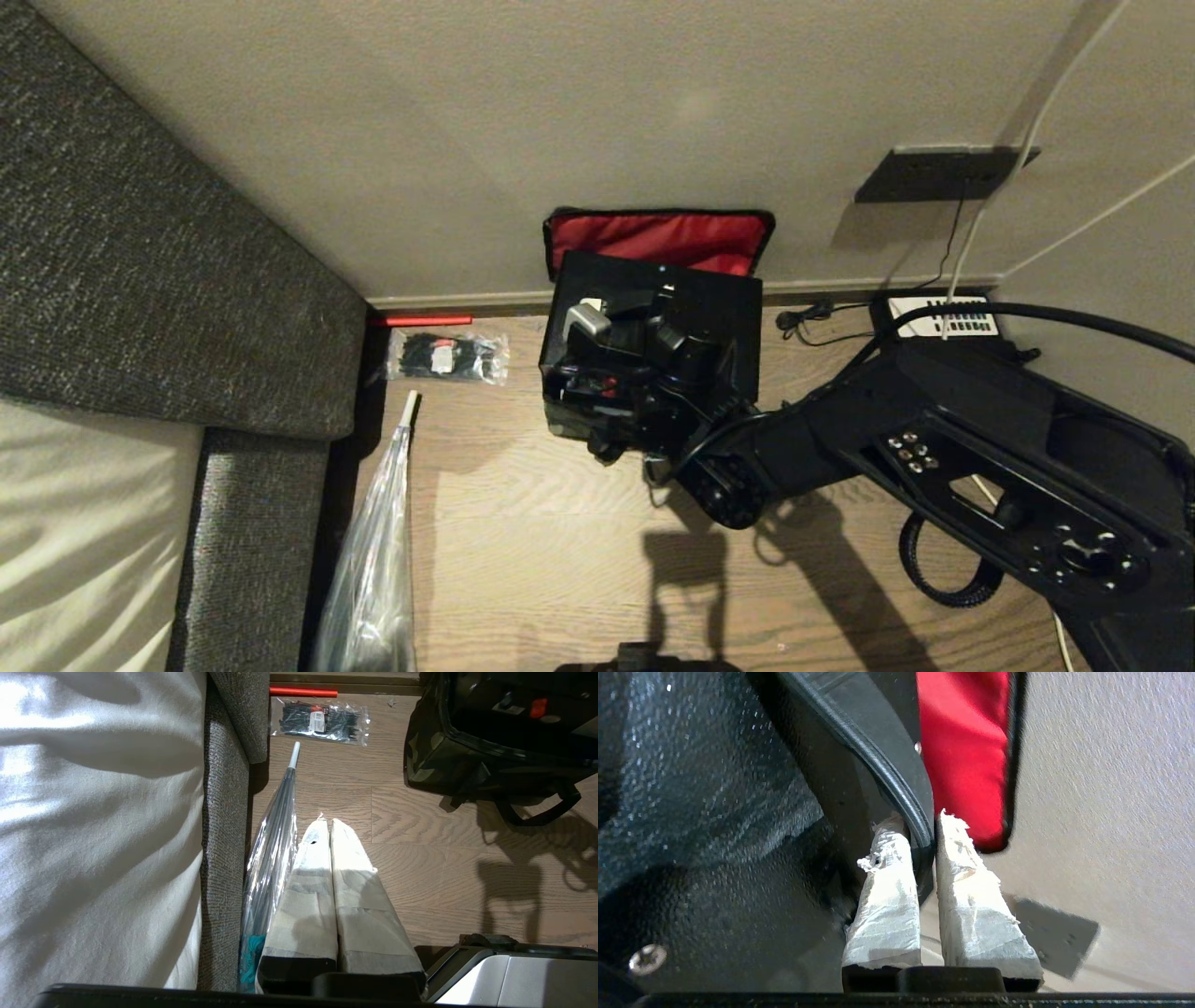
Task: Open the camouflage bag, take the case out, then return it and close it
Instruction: Lift the black box
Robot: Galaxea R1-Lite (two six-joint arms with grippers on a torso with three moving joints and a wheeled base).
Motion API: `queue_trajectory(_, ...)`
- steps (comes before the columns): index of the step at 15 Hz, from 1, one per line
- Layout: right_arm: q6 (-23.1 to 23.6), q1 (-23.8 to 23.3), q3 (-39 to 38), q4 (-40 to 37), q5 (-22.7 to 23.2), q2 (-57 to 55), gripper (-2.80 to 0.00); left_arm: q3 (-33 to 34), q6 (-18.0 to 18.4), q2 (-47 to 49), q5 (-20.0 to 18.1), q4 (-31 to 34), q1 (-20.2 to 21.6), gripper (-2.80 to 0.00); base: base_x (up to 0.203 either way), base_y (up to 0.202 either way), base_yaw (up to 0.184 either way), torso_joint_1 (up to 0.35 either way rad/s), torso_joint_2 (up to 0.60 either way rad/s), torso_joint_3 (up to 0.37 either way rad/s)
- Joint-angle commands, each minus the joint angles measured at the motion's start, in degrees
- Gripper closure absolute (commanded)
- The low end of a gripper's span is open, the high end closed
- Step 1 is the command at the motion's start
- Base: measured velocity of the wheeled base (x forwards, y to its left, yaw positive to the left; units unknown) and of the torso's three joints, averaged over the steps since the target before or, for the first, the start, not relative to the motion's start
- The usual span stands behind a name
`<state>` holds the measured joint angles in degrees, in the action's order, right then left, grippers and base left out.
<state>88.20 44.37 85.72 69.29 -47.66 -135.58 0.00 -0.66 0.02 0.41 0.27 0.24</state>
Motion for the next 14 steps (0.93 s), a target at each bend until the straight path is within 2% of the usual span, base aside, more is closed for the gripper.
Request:
queue_trajectory(1, 0.6, 0.1, -1.0, -0.2, -0.4, 2.7, 0.00, 0.2, 0.0, -0.1, 0.0, 0.0, 0.0, 0.00, 0.000, 0.000, 0.000, 0.000, 0.00, 0.000)
queue_trajectory(5, 1.2, 2.1, -2.3, -0.3, -1.1, 4.0, 0.00, 0.2, 0.0, -0.1, 0.0, -0.1, 0.0, 0.00, 0.000, 0.000, 0.000, 0.000, 0.00, 0.000)
queue_trajectory(14, 1.0, 2.1, -8.7, -0.6, -3.0, 8.5, 0.00, 0.2, 0.0, -0.1, 0.0, 0.0, 0.0, 0.00, 0.000, 0.000, 0.000, 0.000, 0.00, 0.000)
